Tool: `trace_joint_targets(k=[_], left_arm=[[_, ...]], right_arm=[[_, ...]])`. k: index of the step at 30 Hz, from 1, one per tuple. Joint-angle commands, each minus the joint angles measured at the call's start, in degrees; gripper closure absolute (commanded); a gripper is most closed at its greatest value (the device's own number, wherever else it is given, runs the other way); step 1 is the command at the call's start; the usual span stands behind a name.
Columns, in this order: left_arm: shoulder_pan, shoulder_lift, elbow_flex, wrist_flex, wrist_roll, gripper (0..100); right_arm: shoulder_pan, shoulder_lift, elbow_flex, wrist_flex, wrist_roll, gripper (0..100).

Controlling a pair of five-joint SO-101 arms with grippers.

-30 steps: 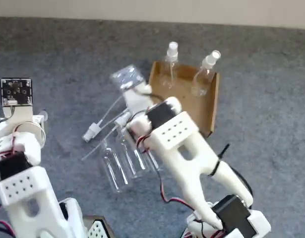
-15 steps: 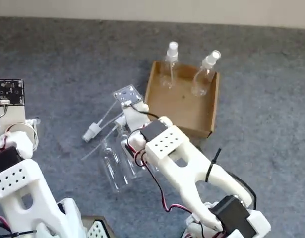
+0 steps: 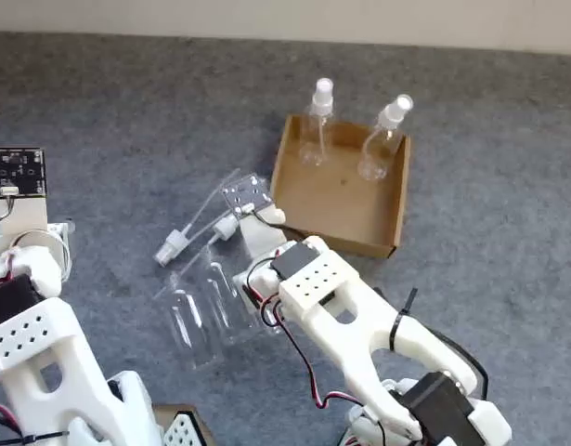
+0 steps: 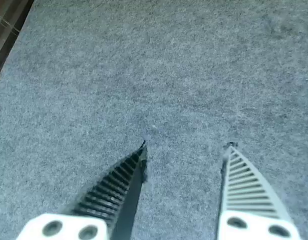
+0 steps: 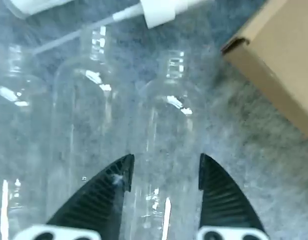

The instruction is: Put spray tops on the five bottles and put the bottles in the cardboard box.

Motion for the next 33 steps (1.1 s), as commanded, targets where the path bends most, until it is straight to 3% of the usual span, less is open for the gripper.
trace_joint_targets(k=[1, 14, 23, 25, 28, 33], left_arm=[[-0.22, 0.04, -0.92, -1.32, -0.18, 78], [-0.13, -0.31, -0.92, -1.23, -0.18, 78], [0.40, 0.13, -1.01, -1.23, -1.05, 78], [2.33, 0.22, -0.92, -0.79, -2.90, 78], [5.23, 0.22, -1.36, 2.99, -3.16, 78], [8.75, 0.22, -1.45, 5.36, -2.99, 78]], right_arm=[[-0.22, -0.66, 0.75, -0.31, -0.53, 86.6], [-0.48, -0.57, 0.92, -0.57, -0.53, 79.9], [-0.57, -0.57, 5.05, -8.04, -0.35, 79.7], [-0.57, -0.66, 5.23, -8.04, -0.26, 83.3], [-0.31, -1.45, 4.88, -7.43, 0.09, 98.4], [2.86, -7.16, 3.56, 3.56, 7.38, 99.5]])
